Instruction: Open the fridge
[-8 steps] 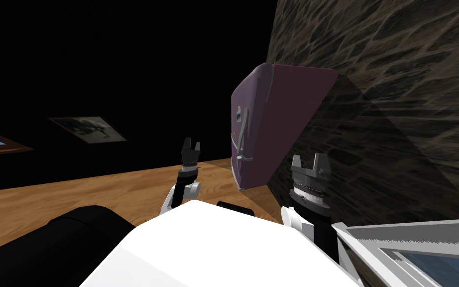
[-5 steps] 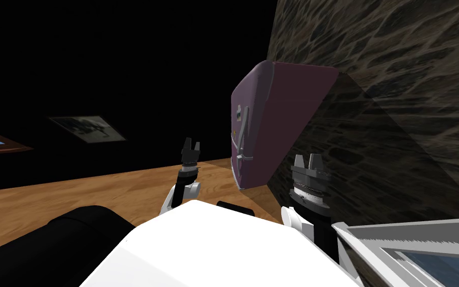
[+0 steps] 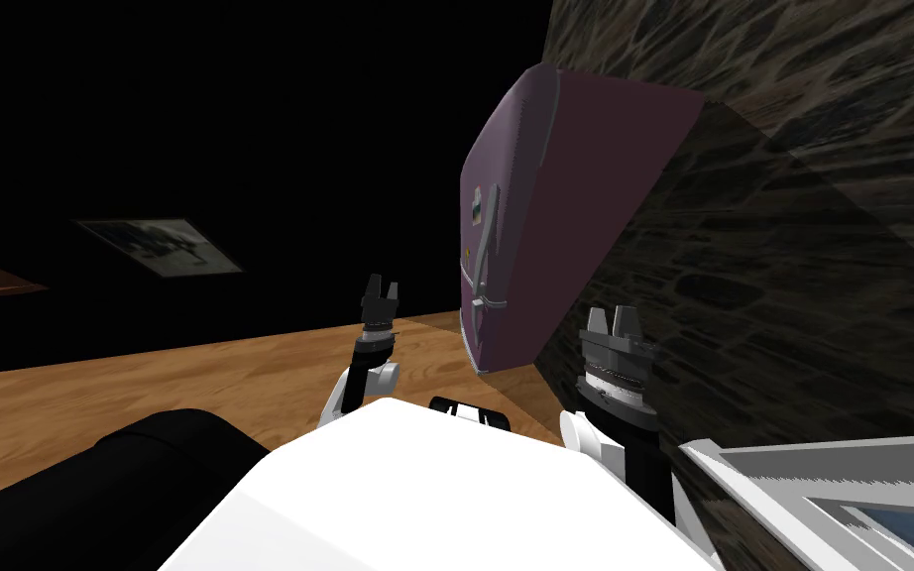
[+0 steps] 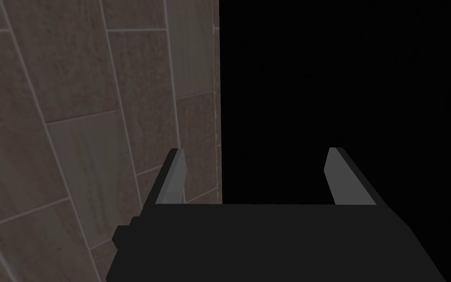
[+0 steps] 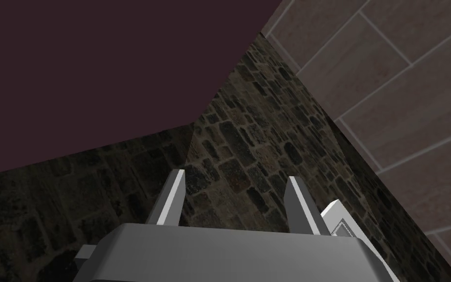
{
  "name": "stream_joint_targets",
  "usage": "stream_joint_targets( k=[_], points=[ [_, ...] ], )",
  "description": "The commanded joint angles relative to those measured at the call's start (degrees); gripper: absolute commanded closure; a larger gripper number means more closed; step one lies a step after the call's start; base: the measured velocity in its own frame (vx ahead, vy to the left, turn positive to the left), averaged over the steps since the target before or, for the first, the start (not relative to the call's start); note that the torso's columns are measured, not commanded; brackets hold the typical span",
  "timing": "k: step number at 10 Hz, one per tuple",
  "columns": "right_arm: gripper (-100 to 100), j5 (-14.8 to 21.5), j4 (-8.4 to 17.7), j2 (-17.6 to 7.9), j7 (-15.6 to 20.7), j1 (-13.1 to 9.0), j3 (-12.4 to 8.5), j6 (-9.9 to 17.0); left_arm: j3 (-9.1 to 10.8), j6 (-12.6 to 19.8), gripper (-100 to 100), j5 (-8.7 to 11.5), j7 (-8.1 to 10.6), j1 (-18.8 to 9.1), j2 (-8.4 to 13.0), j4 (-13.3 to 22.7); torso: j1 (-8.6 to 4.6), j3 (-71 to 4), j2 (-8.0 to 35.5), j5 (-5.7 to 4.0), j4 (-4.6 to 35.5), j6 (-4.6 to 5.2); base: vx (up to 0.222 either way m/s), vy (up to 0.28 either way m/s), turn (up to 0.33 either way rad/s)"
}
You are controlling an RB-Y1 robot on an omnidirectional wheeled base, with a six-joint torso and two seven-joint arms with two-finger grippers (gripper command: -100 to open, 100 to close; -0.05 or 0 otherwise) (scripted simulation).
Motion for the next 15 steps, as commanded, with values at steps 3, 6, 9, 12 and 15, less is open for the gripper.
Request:
stream_joint_targets(
  k=[3,6,9,12,15],
  points=[
    [-100,1.53,0.18,-3.73,1.08,-0.41,0.39,0.91,0.00,0.00,0,0.00,0.00,0.01,0.00,0.02,0.01,-20.87,10.38,0.00,10.34,0.00,0.007,0.005,-0.005],
    [-100,5.31,0.49,-8.34,3.71,-1.37,1.27,3.08,0.00,0.01,0,0.00,0.00,0.01,0.00,0.03,0.03,-22.31,11.07,0.01,11.11,0.00,0.019,0.019,-0.017],
    [-100,10.47,0.74,-12.40,7.57,-2.70,2.45,6.22,0.00,0.00,0,0.00,0.00,0.01,0.00,0.03,0.03,-22.32,11.09,0.01,11.13,0.00,0.038,0.032,-0.030],
    [-100,14.78,0.82,-14.85,10.69,-3.74,3.37,8.72,0.00,0.01,0,0.00,0.00,0.01,0.00,0.03,-0.03,-22.28,11.16,-0.01,11.15,0.01,0.031,0.025,-0.033],
    [-100,18.11,0.85,-15.99,12.37,-4.29,3.85,10.06,0.00,0.01,0,0.00,0.00,0.01,0.00,0.03,0.00,-22.29,11.14,0.00,11.15,0.00,0.024,0.025,-0.021]
  ],
)
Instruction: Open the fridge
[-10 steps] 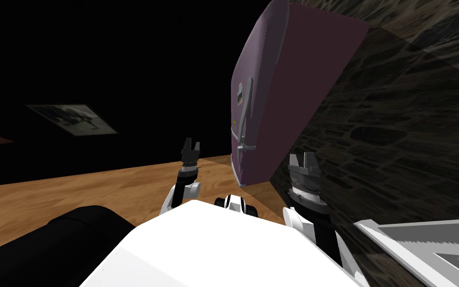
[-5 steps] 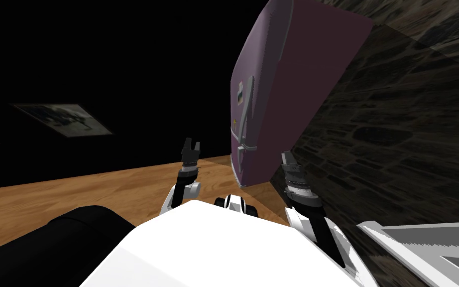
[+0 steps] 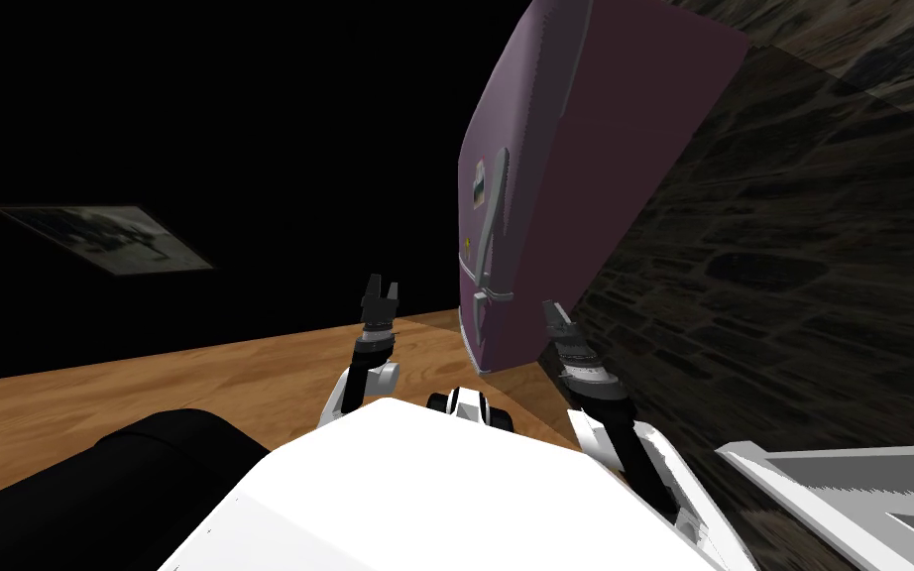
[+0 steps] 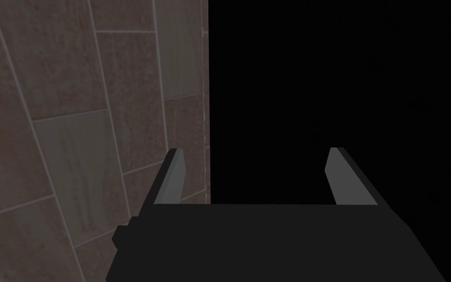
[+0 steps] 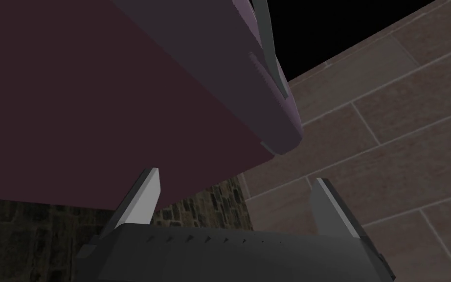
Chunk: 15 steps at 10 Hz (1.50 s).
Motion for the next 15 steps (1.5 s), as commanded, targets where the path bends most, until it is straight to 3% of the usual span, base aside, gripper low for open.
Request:
stream_joint_targets(
  k=[1,15],
  points=[
    [-100,3.95,0.33,-1.54,2.84,-0.83,0.84,1.85,0.00,0.00,0,0.00,0.00,0.00,0.00,0.00,-0.02,0.01,0.01,-0.01,0.00,0.00,0.021,0.023,-0.031],
    [-100,23.18,0.92,-9.23,16.15,-5.79,5.42,12.66,0.00,0.00,0,0.00,0.00,0.00,0.00,0.00,0.00,-0.01,-0.02,0.00,-0.01,0.00,0.029,0.026,-0.022]
  ],
)
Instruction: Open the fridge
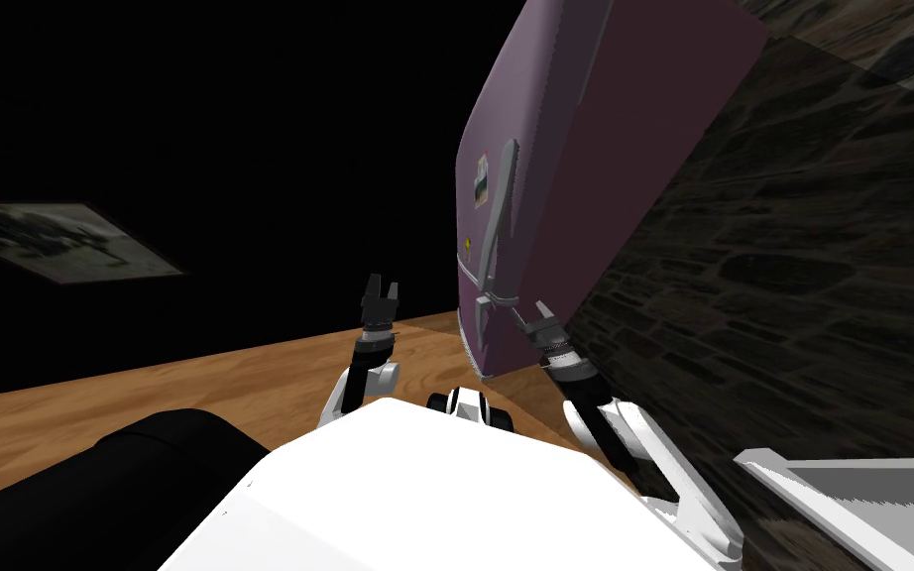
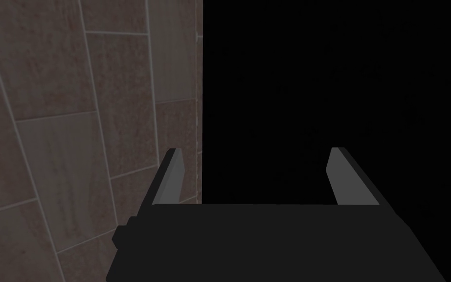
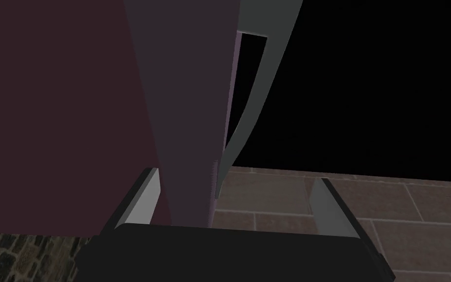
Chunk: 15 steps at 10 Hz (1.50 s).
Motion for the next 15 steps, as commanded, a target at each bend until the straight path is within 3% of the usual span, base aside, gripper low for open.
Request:
stream_joint_targets(
  k=[1,4,5,7,8,15],
  points=[
    [-100,3.99,0.56,-1.66,3.08,-1.63,1.35,2.71,0.00,0.00,0,0.00,0.00,0.00,0.00,0.00,-0.01,0.00,0.02,0.00,0.00,0.00,0.033,0.022,-0.008],
    [-100,8.66,1.23,-3.79,6.96,-3.46,3.20,6.04,0.00,0.00,0,0.00,0.00,0.00,0.00,0.00,0.02,0.00,0.01,0.01,0.00,0.00,0.038,0.030,0.000],
    [-100,9.21,1.23,-3.79,6.96,-3.46,3.20,6.04,0.00,0.00,0,0.00,0.00,0.00,0.00,0.00,0.01,0.02,0.03,0.01,0.01,-0.01,0.026,0.020,0.004],
    [-100,13.17,2.13,-5.87,10.66,-5.43,5.24,9.39,0.00,0.00,0,0.00,0.00,0.00,0.00,0.00,-0.02,0.01,0.02,-0.01,0.01,0.00,0.040,0.027,0.018],
    [-100,13.87,2.13,-5.87,10.76,-5.43,5.24,9.39,0.00,0.00,0,0.00,0.00,0.00,0.00,0.00,0.02,-0.03,-0.05,0.01,-0.02,-0.01,0.041,0.026,0.012],
    [-100,25.60,5.59,-11.52,21.25,-11.61,11.89,19.00,0.00,0.00,0,0.00,0.00,0.00,0.00,0.00,0.00,0.00,0.01,0.00,0.00,-0.01,0.047,0.024,0.042]
  ],
)
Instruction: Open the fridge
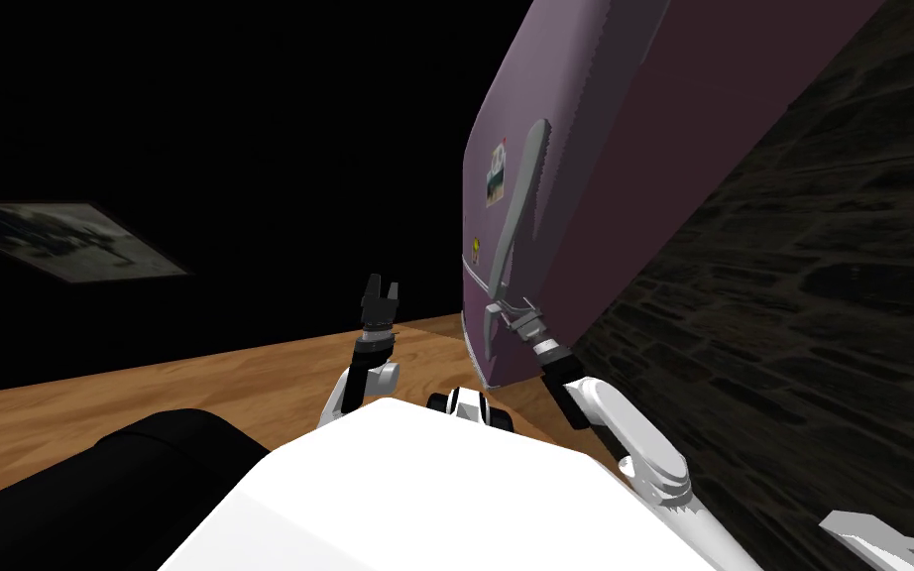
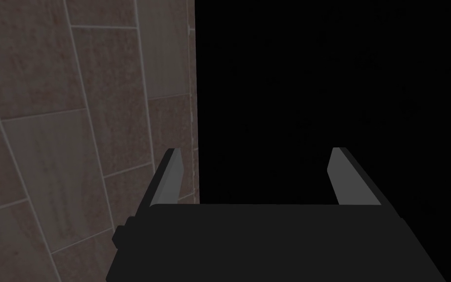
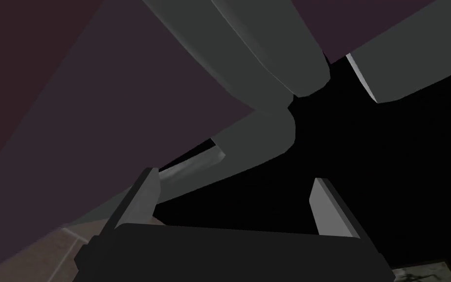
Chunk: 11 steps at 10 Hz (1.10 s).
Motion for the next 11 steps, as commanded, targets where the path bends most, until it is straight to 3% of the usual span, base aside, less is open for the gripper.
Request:
stream_joint_targets(
  k=[1,7,11],
  points=[
    [-100,4.57,1.70,-2.32,4.40,-2.90,3.09,4.31,0.00,0.00,0,0.00,0.00,0.00,0.00,0.00,0.02,-0.03,-0.04,0.01,-0.02,0.00,0.059,0.025,0.046],
    [-100,12.66,4.26,-6.95,11.94,-7.62,8.26,11.33,0.00,0.00,0,0.00,0.00,0.00,0.00,0.00,0.80,-0.97,-1.28,0.43,0.01,-0.75,0.031,0.016,0.027],
    [-100,14.46,4.70,-7.95,13.56,-8.60,9.32,12.81,0.00,0.00,0,0.00,0.00,0.00,0.00,0.00,1.03,-1.29,-1.71,0.54,0.02,-0.99,0.011,0.005,0.009]
  ],
)
